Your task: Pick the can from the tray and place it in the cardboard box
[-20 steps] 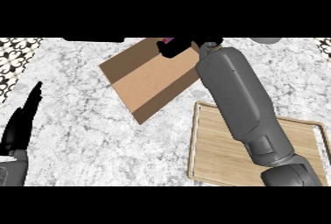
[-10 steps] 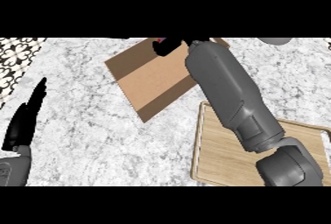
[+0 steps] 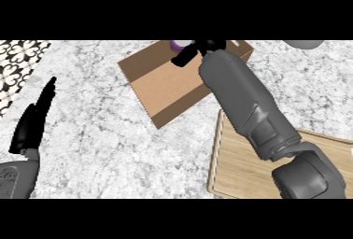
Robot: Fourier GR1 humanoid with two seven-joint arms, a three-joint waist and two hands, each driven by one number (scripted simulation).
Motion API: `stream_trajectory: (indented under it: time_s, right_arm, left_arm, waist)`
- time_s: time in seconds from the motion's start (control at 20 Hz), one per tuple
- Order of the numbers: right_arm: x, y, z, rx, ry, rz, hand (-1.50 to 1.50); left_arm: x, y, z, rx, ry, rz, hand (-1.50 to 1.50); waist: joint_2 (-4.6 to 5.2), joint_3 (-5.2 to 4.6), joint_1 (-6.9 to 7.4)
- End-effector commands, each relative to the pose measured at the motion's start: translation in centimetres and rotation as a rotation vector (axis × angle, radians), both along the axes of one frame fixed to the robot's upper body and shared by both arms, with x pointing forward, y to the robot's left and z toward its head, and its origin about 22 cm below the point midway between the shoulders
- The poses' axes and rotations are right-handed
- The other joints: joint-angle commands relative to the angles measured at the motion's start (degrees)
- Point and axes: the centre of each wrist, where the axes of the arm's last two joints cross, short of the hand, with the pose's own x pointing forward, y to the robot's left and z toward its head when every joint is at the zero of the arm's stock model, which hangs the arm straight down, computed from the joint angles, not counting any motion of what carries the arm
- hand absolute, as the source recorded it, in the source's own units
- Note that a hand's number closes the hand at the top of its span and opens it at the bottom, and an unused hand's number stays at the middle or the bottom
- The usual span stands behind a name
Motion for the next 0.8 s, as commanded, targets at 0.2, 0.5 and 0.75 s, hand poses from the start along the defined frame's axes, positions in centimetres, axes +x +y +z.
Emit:
stream_trajectory:
  time_s: [0.2,0.5,0.75]
  right_arm:
    - [0.0,-0.8,-1.2,0.114,-0.105,0.011,-1.5]
    - [0.3,-1.3,-0.1,0.296,-0.274,-0.06,-1.5]
    - [1.2,-5.3,0.4,0.43,-0.312,-0.078,-1.5]
  left_arm:
    - [0.7,0.3,0.7,-0.001,0.006,-0.004,0.0]
    - [0.3,0.7,0.1,0.007,0.002,0.003,0.0]
    - [-1.3,1.7,-0.8,0.006,0.021,0.023,0.0]
  waist:
    - [0.22,0.06,-0.06]
    - [-0.07,0.09,-0.17]
    - [-0.89,0.12,-2.08]
